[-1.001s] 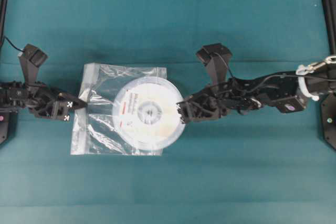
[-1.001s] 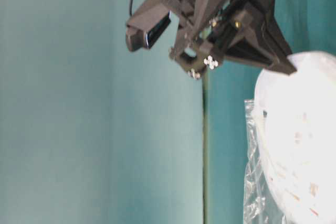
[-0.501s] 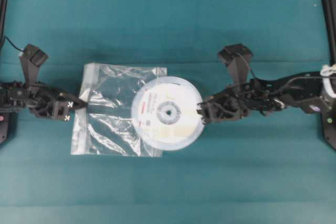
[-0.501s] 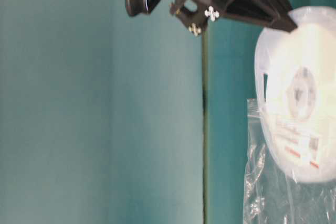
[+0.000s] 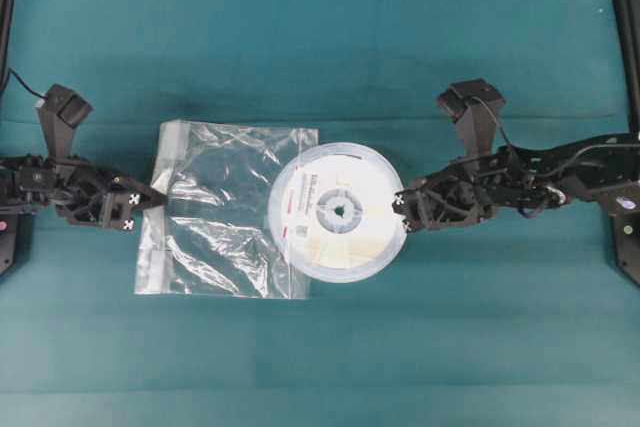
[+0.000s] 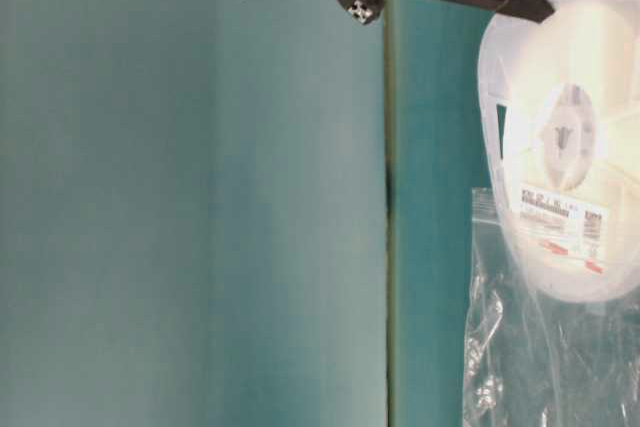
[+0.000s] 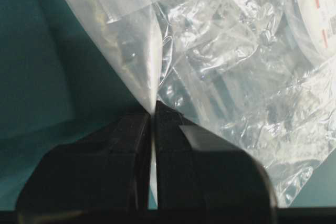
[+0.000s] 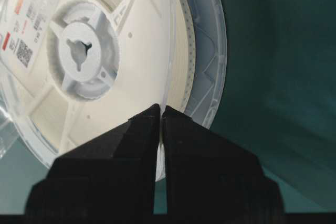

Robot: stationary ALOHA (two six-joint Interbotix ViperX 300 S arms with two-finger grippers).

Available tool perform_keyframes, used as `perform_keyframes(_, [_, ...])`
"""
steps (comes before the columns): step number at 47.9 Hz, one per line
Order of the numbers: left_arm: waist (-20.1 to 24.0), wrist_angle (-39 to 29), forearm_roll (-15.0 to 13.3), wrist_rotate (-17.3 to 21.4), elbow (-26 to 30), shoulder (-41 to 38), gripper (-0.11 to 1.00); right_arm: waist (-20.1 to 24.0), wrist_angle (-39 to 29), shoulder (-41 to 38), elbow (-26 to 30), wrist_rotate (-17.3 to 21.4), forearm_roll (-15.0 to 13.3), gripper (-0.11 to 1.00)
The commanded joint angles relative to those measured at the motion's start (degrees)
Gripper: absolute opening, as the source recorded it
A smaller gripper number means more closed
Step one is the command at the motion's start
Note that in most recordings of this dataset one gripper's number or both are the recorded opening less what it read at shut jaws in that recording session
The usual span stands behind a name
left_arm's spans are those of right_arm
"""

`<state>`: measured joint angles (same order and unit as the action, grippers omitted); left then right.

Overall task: Take out the reel from the clear zip bag.
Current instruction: 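Pull the reel rightward out of the bag with the right gripper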

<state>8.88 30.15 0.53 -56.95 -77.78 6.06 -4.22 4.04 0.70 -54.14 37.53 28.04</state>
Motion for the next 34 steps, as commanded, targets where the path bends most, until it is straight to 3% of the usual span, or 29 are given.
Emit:
perform_keyframes(1, [-0.18, 0.09, 0.18, 0.18, 0.7, -0.26, 0.0, -0.09, -0.26, 1.23, -0.26, 0.35, 0.0, 0.04])
perform_keyframes(34, [-0.18, 0.09, 0.18, 0.09, 0.79, -0.26, 0.0, -0.09, -0.26, 7.38, -6.33, 0.44, 0.09, 0.04])
